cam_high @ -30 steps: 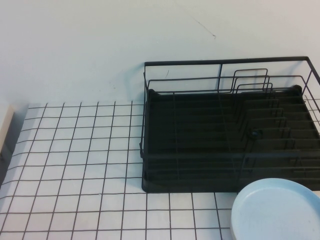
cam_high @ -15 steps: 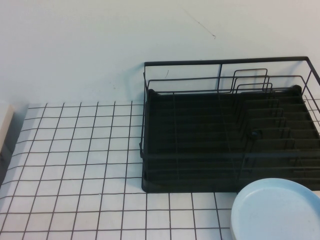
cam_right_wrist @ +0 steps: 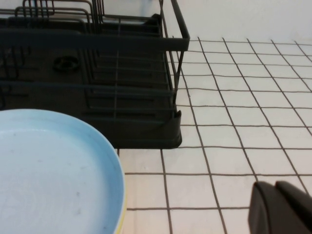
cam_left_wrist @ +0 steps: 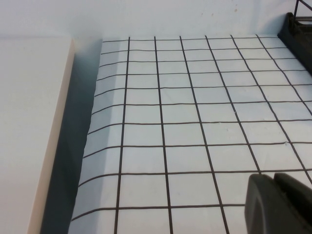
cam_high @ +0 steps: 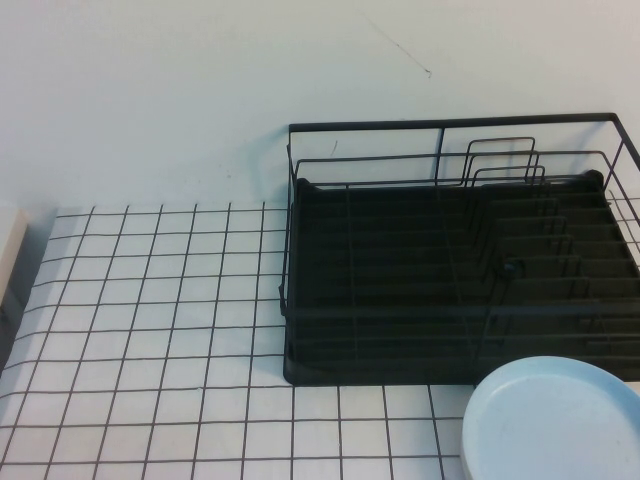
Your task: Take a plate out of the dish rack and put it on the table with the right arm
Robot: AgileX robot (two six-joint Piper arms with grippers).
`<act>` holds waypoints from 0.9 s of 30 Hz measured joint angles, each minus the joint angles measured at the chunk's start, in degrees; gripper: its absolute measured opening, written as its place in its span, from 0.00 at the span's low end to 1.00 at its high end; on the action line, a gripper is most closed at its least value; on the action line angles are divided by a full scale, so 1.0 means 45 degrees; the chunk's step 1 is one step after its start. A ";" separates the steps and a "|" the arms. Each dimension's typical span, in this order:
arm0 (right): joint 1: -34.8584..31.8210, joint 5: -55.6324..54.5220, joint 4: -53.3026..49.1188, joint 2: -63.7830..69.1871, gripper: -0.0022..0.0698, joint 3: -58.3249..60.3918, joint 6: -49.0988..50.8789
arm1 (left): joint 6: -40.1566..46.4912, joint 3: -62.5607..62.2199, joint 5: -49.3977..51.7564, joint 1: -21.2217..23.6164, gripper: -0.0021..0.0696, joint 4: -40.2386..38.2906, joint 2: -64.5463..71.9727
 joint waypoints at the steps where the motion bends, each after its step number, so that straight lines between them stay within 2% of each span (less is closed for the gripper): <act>1: 0.0000 -0.0024 -0.0028 0.0000 0.03 0.0000 0.0057 | 0.0000 0.0000 0.0000 0.0000 0.02 0.0000 0.0000; 27: 0.0000 -0.0045 -0.0076 0.0000 0.03 0.0000 0.0151 | -0.0045 0.0000 0.0000 0.0000 0.02 0.0000 0.0000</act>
